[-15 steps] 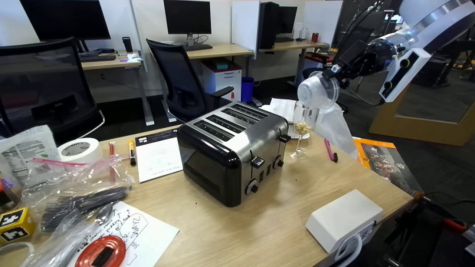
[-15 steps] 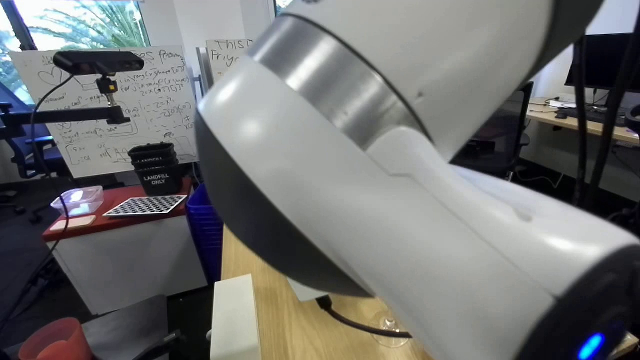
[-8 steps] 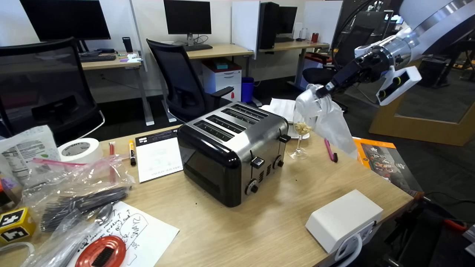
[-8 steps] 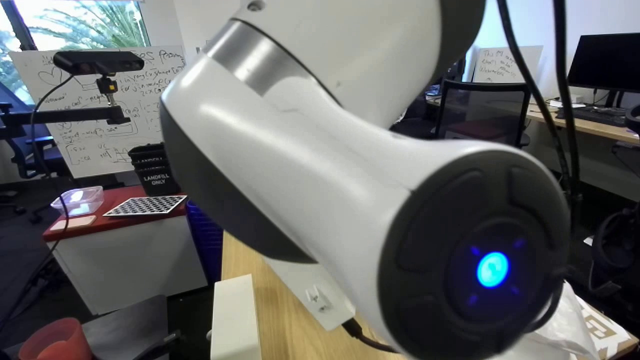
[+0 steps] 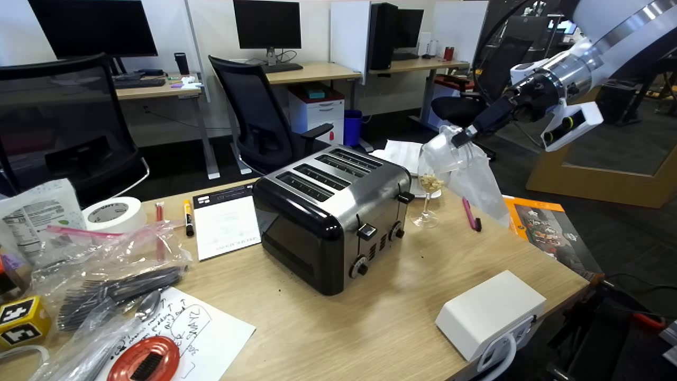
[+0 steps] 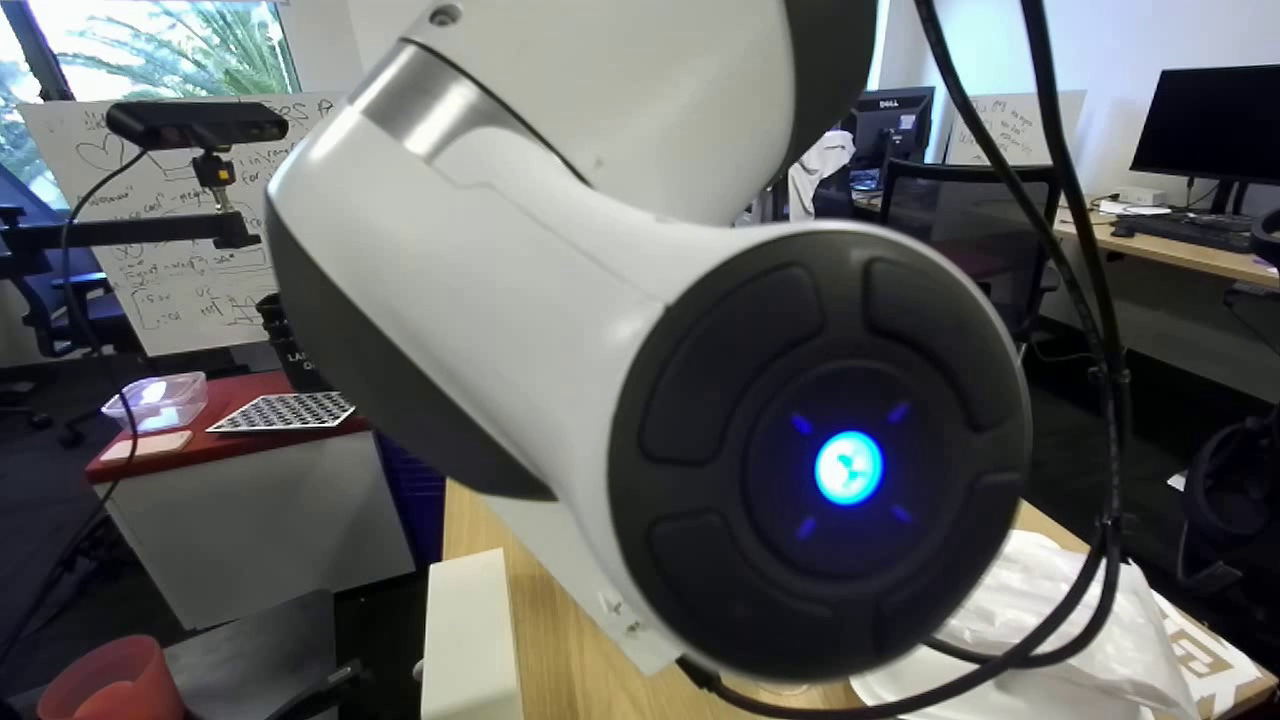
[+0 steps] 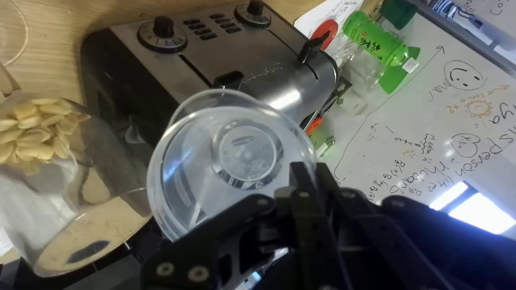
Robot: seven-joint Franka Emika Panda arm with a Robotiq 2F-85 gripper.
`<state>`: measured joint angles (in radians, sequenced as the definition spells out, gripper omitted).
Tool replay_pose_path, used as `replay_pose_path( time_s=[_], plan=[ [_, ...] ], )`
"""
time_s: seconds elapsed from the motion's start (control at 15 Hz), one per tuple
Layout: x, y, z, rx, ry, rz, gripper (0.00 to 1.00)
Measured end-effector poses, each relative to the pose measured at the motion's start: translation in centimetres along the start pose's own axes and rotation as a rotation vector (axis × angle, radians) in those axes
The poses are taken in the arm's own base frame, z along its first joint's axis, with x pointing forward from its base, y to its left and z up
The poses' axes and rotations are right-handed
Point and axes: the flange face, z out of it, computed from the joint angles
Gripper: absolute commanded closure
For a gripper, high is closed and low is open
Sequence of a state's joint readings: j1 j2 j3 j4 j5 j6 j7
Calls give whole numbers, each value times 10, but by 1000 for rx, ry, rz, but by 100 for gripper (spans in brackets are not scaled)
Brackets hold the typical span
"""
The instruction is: Pour the contents in the small clear bowl on the left into the glass on the right
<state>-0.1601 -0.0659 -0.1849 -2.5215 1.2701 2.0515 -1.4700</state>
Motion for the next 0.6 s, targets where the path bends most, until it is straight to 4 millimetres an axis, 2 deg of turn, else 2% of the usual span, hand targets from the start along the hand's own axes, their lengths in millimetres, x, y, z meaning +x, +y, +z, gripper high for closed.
replay_pose_path(
  time_s=[0.07,0.13,0.33,0.6],
  plan=[
    [0,0,0,0,0,0,93],
    [0,0,0,0,0,0,98],
    [0,0,0,-1,-1,2,98],
    [-17,7,6,-145,-122,4,98]
  ],
)
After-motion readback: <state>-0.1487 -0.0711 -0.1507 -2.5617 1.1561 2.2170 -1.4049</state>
